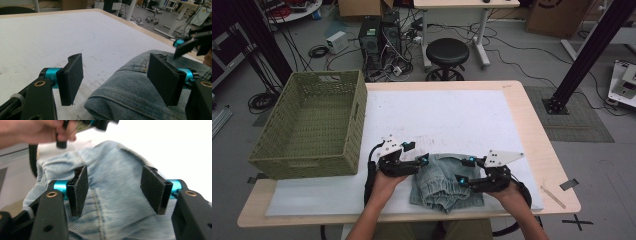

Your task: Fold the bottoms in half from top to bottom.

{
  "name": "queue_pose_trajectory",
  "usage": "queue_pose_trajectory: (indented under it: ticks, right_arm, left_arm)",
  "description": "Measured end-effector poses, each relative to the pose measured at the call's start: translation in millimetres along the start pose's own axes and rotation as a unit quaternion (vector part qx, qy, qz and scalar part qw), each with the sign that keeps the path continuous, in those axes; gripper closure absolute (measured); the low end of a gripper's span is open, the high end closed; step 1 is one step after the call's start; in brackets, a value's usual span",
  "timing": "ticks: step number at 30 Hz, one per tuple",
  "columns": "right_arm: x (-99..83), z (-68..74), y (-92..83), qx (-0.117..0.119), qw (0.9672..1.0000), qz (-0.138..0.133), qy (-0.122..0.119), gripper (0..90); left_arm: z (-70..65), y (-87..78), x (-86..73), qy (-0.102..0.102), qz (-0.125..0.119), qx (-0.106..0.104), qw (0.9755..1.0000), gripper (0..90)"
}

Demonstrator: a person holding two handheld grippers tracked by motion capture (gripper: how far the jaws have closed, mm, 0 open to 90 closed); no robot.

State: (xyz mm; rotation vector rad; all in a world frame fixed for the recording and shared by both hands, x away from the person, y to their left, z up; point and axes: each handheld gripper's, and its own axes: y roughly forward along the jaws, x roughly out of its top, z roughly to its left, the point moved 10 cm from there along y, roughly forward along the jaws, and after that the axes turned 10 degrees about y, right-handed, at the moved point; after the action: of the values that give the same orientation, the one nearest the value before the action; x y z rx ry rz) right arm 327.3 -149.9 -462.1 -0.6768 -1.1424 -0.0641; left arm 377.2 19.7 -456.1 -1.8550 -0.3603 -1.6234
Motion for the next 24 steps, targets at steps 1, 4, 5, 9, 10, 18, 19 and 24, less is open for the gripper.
queue_pose_trajectory:
  ticks: [1,4,5,9,10,18,19,24]
  right_arm:
    - [1.8,-2.2,-2.7,-0.007,1.0000,-0.004,-0.002,39.0]
    - [5.6,-8.7,-10.6,-0.021,0.9997,-0.015,0.002,36.8]
    - [6.7,-10.2,-13.4,-0.023,0.9995,-0.019,0.006,35.7]
    - [13.1,-18.2,-23.8,-0.043,0.9983,-0.038,0.013,28.5]
    - [13.9,-20.6,-25.9,-0.050,0.9979,-0.039,0.014,27.8]
    - [14.9,-41.3,-38.1,-0.087,0.9939,-0.061,0.031,21.4]
    - [14.2,-43.7,-39.7,-0.093,0.9930,-0.062,0.037,21.3]
    - [11.4,-53.0,-46.1,-0.107,0.9905,-0.070,0.049,21.4]
  left_arm:
    - [-0.6,-0.7,-0.9,0.002,0.000,0.000,1.0000,29.1]
    - [-0.3,-3.8,-1.0,0.002,-0.006,0.002,1.0000,29.1]
    - [0.3,-5.4,0.4,0.005,-0.010,0.002,0.9999,29.1]
    - [1.0,-11.8,7.2,0.008,-0.024,0.008,0.9996,26.0]
    - [1.0,-13.3,9.0,0.007,-0.027,0.007,0.9996,25.9]
    - [4.7,-17.3,18.3,0.029,-0.027,0.021,0.9990,25.8]
    - [5.2,-17.1,18.0,0.033,-0.025,0.023,0.9989,25.8]
    - [5.7,-15.2,11.8,0.034,-0.010,0.031,0.9989,25.8]
